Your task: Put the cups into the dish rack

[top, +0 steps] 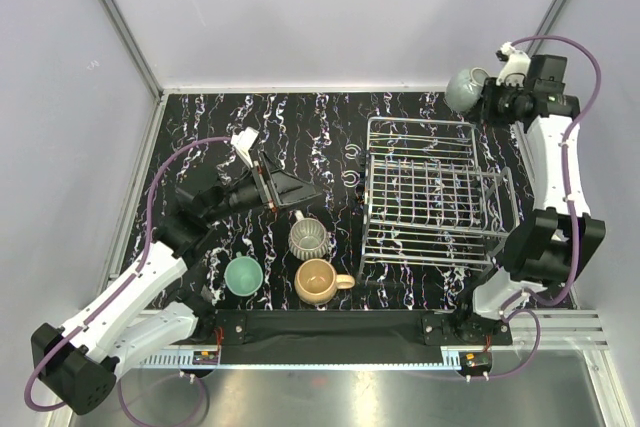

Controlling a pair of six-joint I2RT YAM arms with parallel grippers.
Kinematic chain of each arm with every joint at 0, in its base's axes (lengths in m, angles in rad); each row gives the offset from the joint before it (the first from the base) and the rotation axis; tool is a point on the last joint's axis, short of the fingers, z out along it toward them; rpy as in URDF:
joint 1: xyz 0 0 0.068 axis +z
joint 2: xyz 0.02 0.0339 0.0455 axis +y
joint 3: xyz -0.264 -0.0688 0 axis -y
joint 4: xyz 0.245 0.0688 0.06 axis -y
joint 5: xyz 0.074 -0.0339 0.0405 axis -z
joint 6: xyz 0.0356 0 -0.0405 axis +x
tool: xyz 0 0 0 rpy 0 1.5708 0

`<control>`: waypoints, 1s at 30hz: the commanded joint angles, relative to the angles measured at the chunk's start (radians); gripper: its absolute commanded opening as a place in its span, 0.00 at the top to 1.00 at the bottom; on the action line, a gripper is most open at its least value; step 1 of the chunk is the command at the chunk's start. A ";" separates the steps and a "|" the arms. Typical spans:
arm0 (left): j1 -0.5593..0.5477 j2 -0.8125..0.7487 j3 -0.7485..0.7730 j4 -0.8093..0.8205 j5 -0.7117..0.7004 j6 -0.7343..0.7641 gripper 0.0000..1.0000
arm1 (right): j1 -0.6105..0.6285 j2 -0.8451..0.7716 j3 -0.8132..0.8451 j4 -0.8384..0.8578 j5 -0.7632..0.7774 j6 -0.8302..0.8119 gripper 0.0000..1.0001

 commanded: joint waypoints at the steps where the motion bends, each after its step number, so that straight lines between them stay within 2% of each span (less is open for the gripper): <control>1: 0.005 -0.014 0.012 0.027 0.035 0.031 0.10 | 0.029 -0.006 0.097 0.026 -0.054 -0.146 1.00; 7: 0.005 -0.014 -0.009 0.058 0.035 0.014 0.10 | 0.073 0.083 0.158 -0.030 -0.025 -0.185 1.00; 13: 0.006 -0.027 -0.017 0.056 0.032 0.017 0.10 | 0.162 0.231 0.256 -0.079 0.074 -0.173 1.00; 30: 0.020 -0.027 -0.032 0.051 0.041 0.022 0.10 | 0.265 0.468 0.317 -0.120 0.270 -0.194 1.00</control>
